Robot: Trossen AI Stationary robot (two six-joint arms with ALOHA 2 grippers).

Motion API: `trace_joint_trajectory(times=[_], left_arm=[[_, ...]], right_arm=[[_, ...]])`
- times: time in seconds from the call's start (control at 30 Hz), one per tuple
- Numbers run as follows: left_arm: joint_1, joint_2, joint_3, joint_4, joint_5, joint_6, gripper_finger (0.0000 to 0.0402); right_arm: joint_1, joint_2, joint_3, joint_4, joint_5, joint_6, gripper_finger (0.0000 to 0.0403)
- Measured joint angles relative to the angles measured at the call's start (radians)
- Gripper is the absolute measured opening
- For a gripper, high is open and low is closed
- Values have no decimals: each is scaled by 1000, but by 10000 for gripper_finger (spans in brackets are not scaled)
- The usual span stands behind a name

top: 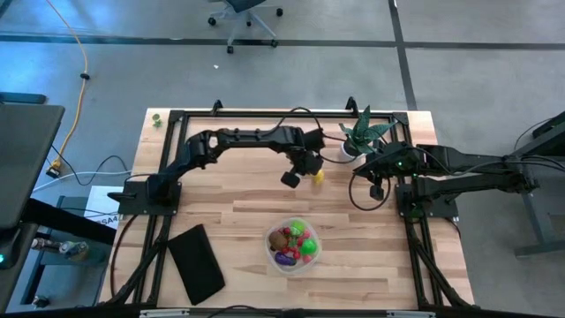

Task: Pick and placing Produce into tupperware
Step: Put the yellow lemon into the transparent container

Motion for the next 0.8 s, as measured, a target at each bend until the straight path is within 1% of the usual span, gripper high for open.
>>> trace_joint_trajectory(times=[0.1,0.2,0.33,0.43,0.63,0.8], left_arm=[[-5,3,14,-12,-1,4,1],[-5,3,14,-22,-1,4,4],[2,-13,14,-62,16,14,3],[14,-18,14,-103,66,26,1],[43,-42,13,-154,228,45,1],[76,-88,12,-187,235,52,3]], right_arm=[[0,0,0,2,0,0,26],[0,0,0,3,0,0,26],[0,0,0,5,0,0,26],[0,0,0,5,0,0,26],[0,0,0,5,0,0,26],[0,0,0,5,0,0,26]])
